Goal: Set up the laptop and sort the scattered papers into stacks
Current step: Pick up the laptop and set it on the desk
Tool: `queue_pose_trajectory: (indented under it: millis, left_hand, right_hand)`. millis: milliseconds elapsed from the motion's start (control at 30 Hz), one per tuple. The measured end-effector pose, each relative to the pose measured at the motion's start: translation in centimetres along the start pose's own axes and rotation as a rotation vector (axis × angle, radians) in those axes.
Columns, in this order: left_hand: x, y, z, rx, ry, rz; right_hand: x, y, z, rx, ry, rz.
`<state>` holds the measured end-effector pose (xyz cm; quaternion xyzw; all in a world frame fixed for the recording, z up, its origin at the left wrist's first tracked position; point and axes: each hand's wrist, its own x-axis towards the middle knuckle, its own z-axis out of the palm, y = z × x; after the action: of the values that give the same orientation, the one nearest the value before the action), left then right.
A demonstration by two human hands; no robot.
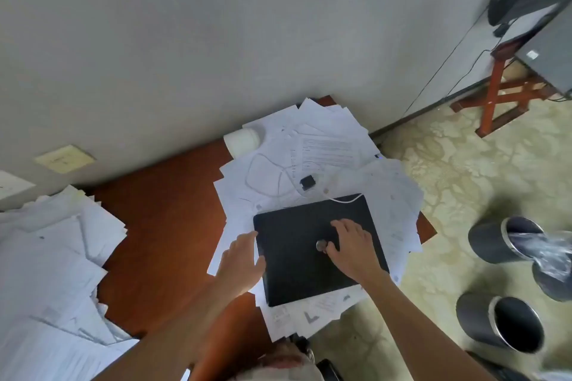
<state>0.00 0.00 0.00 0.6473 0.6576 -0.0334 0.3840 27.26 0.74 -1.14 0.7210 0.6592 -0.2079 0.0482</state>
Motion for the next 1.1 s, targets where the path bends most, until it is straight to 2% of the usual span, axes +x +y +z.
queue_pose_trajectory:
  millis: [267,433,800,1100]
  left_hand:
    - [3.1,2.0,3.3,-0.307,-0.060,-0.250]
    - [4.5,2.6,4.3,-0.394,0.016,-0.386]
    - [6.1,1.7,4.6,-0.511,0.007,-0.462]
    - [1.8,-1.3,3.2,-0.512,0.028,-0.474]
  right_hand:
    - [1.5,5.6,0.4,0.035,0.022,0.225]
    - [2.4,6.9,1.7,0.135,-0.018,0.306]
    - [3.4,8.6,2.4,0.319,-0.038,0.387]
    - [-0.1,7.3,2.9,0.480,-0.051,0.389]
